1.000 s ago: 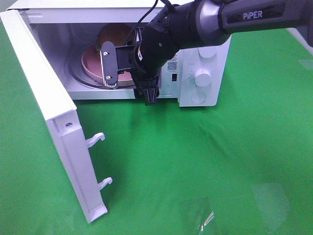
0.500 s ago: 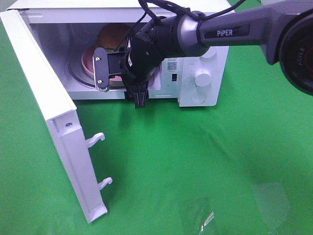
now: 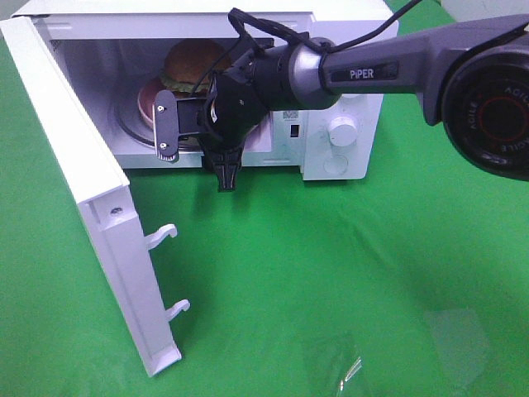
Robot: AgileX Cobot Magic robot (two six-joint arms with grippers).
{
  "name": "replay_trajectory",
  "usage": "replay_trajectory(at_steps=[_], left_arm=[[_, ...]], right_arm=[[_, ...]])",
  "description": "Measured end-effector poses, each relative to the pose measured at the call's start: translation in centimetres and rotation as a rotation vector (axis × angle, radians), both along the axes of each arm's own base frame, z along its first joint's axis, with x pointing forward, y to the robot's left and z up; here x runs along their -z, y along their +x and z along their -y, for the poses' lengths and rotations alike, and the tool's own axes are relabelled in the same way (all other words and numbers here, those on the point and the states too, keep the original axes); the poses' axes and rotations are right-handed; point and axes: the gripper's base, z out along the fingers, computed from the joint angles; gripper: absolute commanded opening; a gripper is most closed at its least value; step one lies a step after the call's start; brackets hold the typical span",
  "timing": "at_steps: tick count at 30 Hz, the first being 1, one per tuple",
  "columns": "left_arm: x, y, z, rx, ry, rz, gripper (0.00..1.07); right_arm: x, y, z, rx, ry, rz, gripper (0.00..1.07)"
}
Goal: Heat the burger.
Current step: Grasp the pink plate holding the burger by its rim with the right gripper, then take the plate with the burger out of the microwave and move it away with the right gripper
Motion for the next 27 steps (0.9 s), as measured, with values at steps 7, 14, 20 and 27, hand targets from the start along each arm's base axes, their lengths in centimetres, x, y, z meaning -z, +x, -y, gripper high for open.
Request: replay_trajectory(at_steps=[7, 14, 20, 27], left_arm=[[0.0, 0.0, 0.0, 0.0, 0.0, 0.0, 1.0], [0.0, 0.0, 0.0, 0.0, 0.0, 0.0, 1.0], [0.0, 0.0, 0.0, 0.0, 0.0, 0.0, 1.0], [0.0, 0.0, 0.0, 0.0, 0.0, 0.0, 1.0]], right_arm=[[0.0, -0.1, -0.1, 0.02, 0.024, -0.025, 0.03], [-0.3, -0.2, -0.3, 0.022, 0.028, -0.027, 0.0], [-0.8, -0.3, -0.1, 0.032, 0.02, -0.04, 0.0], [-2.0, -1.0, 0.0, 0.023, -0.025, -0.074, 0.0]])
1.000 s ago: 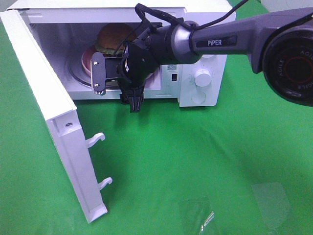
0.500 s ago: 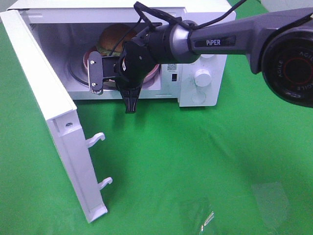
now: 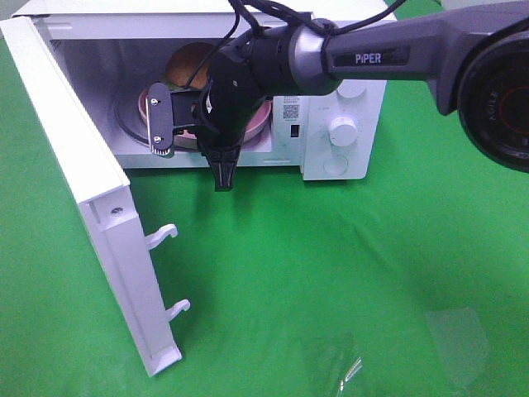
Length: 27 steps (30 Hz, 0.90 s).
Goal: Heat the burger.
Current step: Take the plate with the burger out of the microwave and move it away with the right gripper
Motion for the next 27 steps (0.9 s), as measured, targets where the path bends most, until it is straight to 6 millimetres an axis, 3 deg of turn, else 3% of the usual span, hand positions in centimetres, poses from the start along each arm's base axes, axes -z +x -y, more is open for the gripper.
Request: replay_trajectory(at_steps=[11, 27], left_arm=[[0.0, 0.0, 0.0, 0.0, 0.0, 0.0, 1.0], [0.0, 0.0, 0.0, 0.0, 0.0, 0.0, 1.0]], right_arm=[[-0.8, -2.1, 1.8, -0.209, -0.147, 0.006, 0.0], [-1.9, -4.5, 3.6, -0.276, -0.124, 0.087, 0.0]])
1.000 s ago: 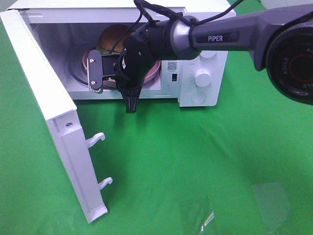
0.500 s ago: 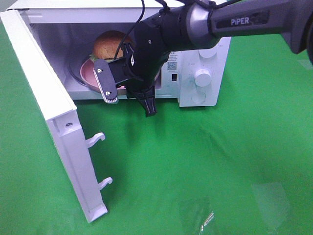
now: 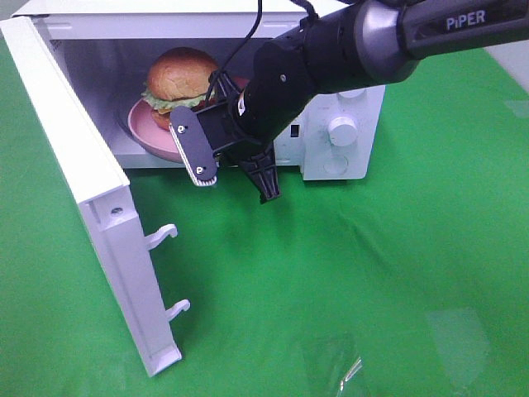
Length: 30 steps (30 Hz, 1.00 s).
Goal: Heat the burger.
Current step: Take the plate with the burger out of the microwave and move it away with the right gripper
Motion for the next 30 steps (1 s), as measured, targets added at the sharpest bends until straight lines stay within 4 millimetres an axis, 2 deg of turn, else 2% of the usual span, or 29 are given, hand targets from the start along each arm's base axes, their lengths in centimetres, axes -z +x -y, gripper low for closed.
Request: replay_trajectory(at_steps=[30], left_arm=[[0.0, 0.0, 0.0, 0.0, 0.0, 0.0, 1.0]], right_arm=[[-0.6, -7.3, 5.2, -0.065, 0.021, 0.039, 0.0]])
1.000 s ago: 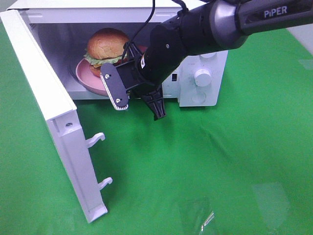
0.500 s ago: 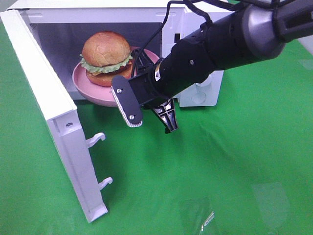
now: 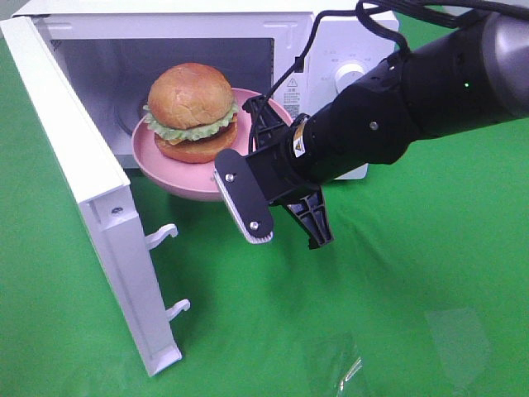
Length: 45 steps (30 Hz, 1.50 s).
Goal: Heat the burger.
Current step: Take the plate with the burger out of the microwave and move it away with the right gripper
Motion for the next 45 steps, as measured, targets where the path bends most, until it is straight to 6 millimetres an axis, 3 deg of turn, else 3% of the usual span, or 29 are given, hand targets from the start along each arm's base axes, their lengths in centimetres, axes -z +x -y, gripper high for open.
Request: replay_trajectory(at_steps=[22, 39, 45], left_arm=[[0.0, 0.0, 0.0, 0.0, 0.0, 0.0, 1.0], [0.0, 0.0, 0.0, 0.0, 0.0, 0.0, 1.0], [0.0, 0.0, 0.0, 0.0, 0.0, 0.0, 1.0]], right_arm=[[-2.4, -5.6, 4.6, 0.035, 0.029, -0.013, 0.0], [-3.6, -12.6, 10.5, 0.09, -0.003, -0.073, 0.0], [-4.4, -13.9, 11.8, 0.111, -0.029, -0.073, 0.0]])
